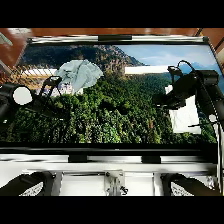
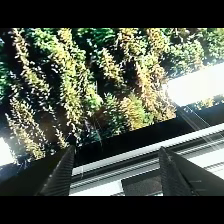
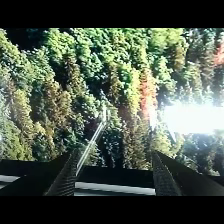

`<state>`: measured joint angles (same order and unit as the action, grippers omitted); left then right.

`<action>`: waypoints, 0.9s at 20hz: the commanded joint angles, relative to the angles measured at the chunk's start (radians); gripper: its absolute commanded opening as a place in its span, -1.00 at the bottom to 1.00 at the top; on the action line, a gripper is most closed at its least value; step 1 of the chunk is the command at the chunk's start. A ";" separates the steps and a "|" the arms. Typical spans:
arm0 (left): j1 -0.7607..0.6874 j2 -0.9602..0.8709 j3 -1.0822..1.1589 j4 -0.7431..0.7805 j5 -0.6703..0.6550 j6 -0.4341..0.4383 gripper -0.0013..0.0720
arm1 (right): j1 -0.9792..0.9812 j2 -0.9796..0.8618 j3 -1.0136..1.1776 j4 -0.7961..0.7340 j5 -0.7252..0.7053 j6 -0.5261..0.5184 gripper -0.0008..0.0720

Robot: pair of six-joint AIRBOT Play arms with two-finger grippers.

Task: Fold the shirts.

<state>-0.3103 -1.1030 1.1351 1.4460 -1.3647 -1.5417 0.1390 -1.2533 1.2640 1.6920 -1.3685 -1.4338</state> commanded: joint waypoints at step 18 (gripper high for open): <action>0.000 -0.005 -0.001 0.002 0.095 0.000 0.71 | 0.001 -0.001 0.001 0.015 0.176 0.012 0.62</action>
<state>-0.3103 -1.1042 1.1343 1.4464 -1.3491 -1.5417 0.1390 -1.2533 1.2640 1.6962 -1.2919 -1.4330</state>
